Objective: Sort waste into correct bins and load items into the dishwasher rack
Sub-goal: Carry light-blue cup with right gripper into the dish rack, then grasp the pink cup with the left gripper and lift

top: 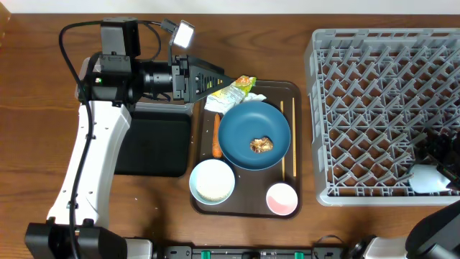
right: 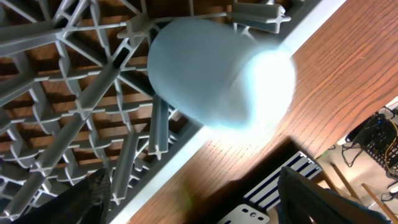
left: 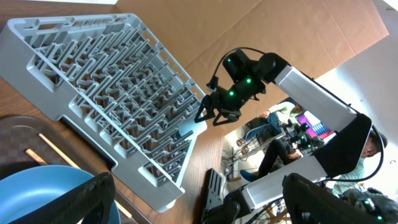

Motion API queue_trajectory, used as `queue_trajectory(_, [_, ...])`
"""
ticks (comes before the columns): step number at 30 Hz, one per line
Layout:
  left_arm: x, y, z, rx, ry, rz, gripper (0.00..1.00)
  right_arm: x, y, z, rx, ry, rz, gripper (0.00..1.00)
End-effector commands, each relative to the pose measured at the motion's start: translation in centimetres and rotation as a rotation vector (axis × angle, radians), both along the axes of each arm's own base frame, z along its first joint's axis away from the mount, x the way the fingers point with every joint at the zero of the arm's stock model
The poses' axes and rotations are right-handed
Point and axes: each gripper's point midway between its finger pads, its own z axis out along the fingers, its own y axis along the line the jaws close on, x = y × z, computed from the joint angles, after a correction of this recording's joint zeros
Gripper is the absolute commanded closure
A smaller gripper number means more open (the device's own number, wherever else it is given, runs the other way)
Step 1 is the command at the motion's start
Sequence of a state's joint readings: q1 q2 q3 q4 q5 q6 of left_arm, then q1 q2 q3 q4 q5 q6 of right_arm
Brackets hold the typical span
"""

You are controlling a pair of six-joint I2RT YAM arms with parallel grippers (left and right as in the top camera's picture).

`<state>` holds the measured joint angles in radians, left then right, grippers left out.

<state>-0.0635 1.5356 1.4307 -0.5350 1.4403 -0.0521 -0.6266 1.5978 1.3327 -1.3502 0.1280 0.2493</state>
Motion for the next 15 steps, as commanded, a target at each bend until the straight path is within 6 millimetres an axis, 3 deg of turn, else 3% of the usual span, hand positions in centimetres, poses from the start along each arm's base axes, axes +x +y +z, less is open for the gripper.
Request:
queue_trajectory(1, [-0.1,0.0,0.4,-0.005,-0.006,-0.005,0.14,1.1,-0.2,2.3,-0.018,-0.103,-0.001,0.21])
queue_trajectory(4, [-0.1,-0.4,0.2,0.008,-0.005,-0.004,0.16,2.9,1.2,4.5,0.029,-0.246,0.080,0.21])
queue_trajectory(6, [0.3,-0.9,-1.1,0.074,0.023,0.043,0.18,4.4,2.7,6.3,0.064,-0.372,0.149,0.21])
queue_trajectory(10, [0.2,-1.8,-5.7,0.311,0.086,0.138,0.18,6.7,5.0,9.9,0.075,-0.585,0.241,0.21])
queue_trajectory(15, [-4.0,-2.8,-12.6,0.747,0.081,0.096,0.18,8.3,5.5,12.9,0.010,-0.726,0.266,0.19])
